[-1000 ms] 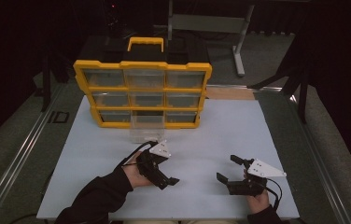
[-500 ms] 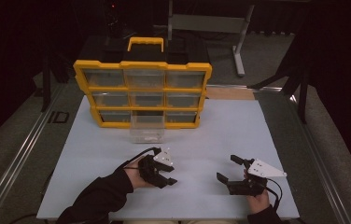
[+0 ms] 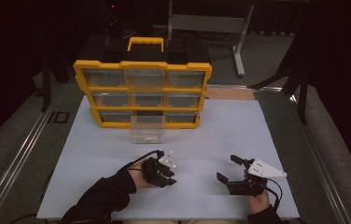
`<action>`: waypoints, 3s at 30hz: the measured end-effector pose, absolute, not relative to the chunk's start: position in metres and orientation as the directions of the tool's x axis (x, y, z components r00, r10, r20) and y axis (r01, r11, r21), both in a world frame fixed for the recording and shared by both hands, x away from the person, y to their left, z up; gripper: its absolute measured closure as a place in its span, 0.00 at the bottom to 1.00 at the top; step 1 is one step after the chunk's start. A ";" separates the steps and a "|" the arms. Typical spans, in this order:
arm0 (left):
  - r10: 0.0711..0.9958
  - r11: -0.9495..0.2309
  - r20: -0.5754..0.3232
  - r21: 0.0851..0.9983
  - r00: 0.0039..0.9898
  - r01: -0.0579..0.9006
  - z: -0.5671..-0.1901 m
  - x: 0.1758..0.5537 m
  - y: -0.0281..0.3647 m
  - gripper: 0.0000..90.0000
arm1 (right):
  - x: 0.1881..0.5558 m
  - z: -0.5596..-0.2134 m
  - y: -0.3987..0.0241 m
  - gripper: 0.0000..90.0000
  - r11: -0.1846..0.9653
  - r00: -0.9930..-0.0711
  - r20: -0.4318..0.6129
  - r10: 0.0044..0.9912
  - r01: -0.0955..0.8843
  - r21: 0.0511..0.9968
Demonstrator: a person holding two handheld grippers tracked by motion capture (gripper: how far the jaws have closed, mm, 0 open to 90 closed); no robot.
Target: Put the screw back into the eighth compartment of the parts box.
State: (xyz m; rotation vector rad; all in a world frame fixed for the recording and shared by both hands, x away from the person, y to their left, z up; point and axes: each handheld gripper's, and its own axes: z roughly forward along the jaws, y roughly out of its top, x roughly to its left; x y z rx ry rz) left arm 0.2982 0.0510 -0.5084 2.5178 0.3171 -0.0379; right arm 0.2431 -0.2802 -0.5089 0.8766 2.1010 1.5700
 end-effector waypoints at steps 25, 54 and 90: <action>0.188 -0.829 -0.043 0.529 0.981 0.182 -0.498 0.293 0.045 0.98 | 0.243 -0.509 -0.281 0.12 0.183 -0.735 0.069 0.675 0.257 0.949; 0.385 -0.694 0.042 0.671 0.922 0.260 -0.416 0.324 0.081 0.98 | 0.244 -0.510 -0.280 0.12 0.184 -0.737 0.067 0.673 0.255 0.949; 0.797 -0.454 0.025 0.682 0.603 0.573 -0.418 0.380 0.126 0.98 | 0.245 -0.511 -0.283 0.12 0.175 -0.737 0.079 0.671 0.260 0.950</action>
